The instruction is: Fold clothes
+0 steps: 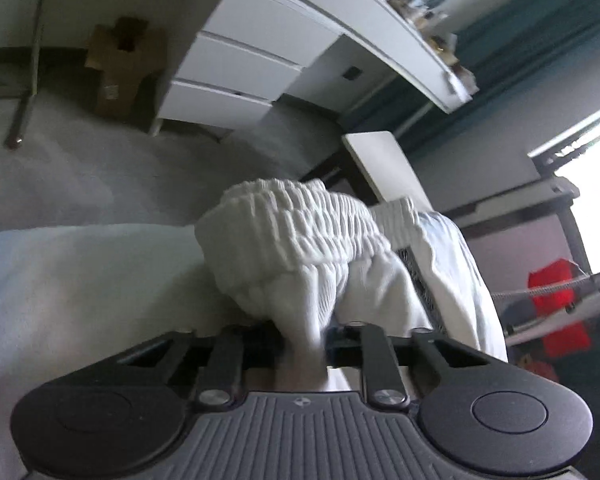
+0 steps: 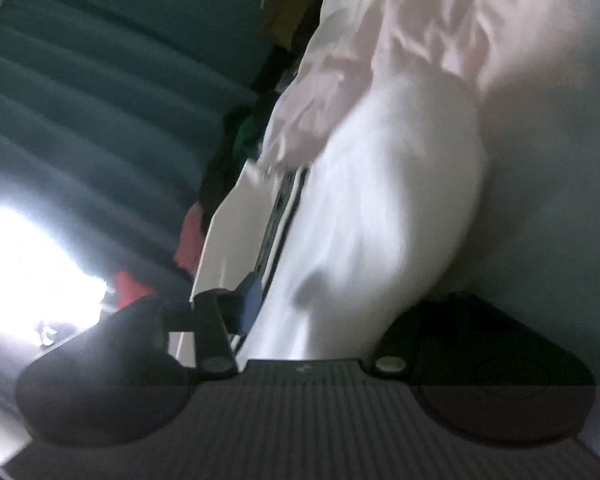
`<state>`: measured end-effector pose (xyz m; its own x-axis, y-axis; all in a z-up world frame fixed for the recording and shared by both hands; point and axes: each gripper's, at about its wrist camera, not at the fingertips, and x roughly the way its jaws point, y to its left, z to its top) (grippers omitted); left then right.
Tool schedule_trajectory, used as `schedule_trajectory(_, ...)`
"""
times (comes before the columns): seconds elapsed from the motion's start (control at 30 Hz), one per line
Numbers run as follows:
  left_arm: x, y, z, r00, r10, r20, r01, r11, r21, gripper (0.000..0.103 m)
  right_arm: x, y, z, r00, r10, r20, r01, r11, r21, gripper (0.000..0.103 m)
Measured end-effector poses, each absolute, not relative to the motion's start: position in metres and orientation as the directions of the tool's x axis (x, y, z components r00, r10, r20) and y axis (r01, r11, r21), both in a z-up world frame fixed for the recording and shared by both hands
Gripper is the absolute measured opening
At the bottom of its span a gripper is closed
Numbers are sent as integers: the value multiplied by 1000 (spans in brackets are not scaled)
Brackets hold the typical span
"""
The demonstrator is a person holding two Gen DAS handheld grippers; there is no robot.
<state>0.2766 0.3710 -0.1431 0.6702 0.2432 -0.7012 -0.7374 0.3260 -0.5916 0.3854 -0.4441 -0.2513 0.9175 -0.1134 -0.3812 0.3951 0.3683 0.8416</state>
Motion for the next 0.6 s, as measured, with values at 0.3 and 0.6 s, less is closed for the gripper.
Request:
schedule_trajectory(0.3, 224, 365, -79, 718, 264, -645, -685, 433, -586, 10, 360, -452, -200, 944, -69, -323, 320, 433, 842, 13)
schedule_trajectory(0.6, 78, 385, -54, 724, 260, -639, -678, 444, -586, 10, 242, -446, -172, 926, -25, -377, 349, 438, 829, 13)
